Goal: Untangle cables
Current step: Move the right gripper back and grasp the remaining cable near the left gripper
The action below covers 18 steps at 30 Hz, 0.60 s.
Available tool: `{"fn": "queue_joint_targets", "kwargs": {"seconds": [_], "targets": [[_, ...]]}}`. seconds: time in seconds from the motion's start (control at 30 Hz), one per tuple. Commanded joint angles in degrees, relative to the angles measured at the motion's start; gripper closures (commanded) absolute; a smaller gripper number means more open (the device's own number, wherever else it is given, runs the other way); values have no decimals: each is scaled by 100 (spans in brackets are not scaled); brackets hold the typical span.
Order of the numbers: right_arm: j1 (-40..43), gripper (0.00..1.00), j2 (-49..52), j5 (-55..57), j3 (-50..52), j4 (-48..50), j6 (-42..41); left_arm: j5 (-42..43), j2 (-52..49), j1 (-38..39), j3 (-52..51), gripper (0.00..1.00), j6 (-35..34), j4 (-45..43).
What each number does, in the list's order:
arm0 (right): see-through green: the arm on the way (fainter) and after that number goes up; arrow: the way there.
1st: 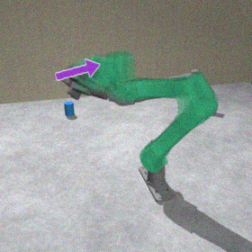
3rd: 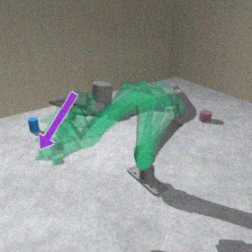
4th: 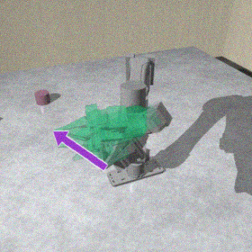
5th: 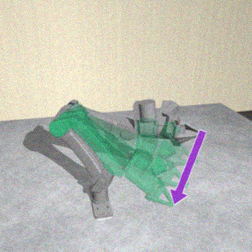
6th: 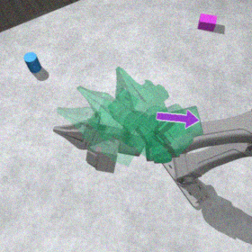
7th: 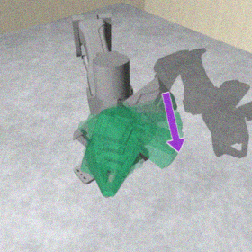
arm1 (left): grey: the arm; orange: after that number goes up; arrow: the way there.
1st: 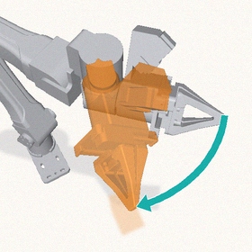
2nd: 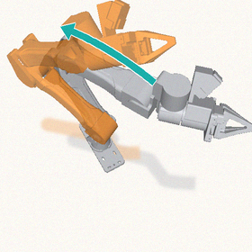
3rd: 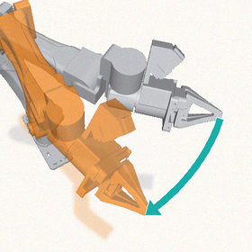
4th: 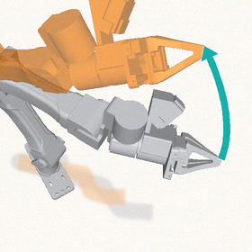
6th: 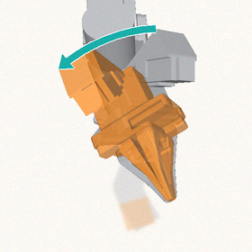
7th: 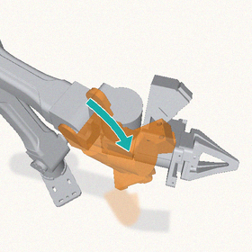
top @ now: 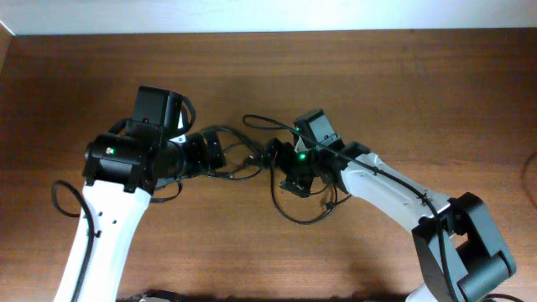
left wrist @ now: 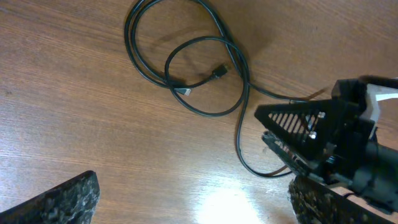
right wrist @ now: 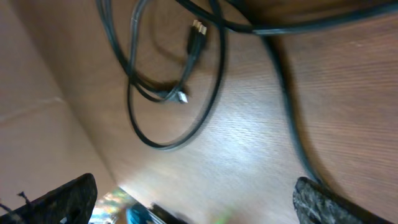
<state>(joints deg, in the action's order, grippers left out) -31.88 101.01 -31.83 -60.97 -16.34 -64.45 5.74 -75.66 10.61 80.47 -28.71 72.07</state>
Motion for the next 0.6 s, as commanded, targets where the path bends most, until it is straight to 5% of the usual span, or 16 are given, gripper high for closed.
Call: {"fn": "queue_joint_targets", "kwargs": {"seconds": [0.0, 0.3, 0.43, 0.57], "targets": [[-122, 1, -22, 459, 400, 501, -1108, 0, -31, 15, 15, 1, 50, 4], [-188, 0, 111, 601, 831, 1204, -1711, 0, -31, 15, 15, 1, 50, 4], [-457, 12, 739, 597, 831, 2291, -2448, 0, -31, 15, 15, 1, 50, 4], [-535, 43, 1016, 667, 831, 3161, -2758, 0, -31, 15, 15, 1, 50, 4]]}}
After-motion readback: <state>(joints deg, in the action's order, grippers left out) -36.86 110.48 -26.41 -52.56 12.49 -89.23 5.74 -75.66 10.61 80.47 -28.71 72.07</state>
